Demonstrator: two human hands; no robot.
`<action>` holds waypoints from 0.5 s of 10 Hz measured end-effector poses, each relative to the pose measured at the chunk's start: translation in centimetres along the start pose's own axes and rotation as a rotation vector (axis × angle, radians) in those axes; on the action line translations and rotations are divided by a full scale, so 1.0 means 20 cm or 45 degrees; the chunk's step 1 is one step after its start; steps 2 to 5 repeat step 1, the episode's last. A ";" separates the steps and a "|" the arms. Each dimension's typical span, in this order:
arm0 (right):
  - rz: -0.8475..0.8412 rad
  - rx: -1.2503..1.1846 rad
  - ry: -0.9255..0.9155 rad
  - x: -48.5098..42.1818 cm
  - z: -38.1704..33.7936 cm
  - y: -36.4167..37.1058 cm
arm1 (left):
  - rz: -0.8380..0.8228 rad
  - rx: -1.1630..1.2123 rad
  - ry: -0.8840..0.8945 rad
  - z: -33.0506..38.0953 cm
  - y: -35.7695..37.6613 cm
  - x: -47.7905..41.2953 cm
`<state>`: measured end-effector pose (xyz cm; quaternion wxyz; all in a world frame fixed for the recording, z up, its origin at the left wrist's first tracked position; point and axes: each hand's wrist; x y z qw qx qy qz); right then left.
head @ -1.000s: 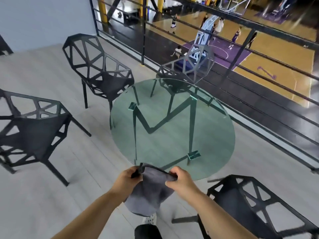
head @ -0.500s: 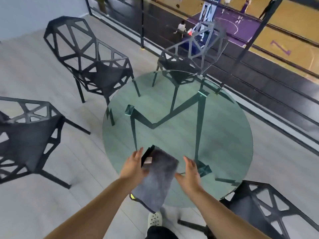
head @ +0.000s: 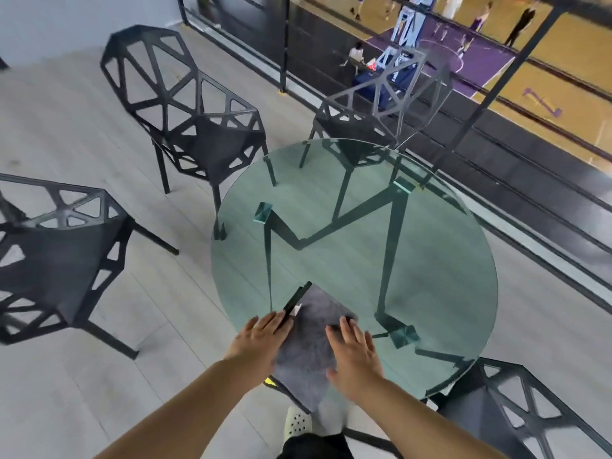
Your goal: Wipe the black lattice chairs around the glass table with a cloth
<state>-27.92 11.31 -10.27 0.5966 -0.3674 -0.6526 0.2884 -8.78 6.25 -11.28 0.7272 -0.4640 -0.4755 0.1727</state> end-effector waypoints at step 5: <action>0.029 -0.026 0.017 0.12 -0.08 -0.03 | 0.032 0.055 -0.007 -0.07 -0.01 0.14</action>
Point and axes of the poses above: each hand's wrist, its own x-axis away from the middle knuckle, its own y-axis out of the palm, z = x × y, and after that the axes turned 1 degree about -x, right-handed
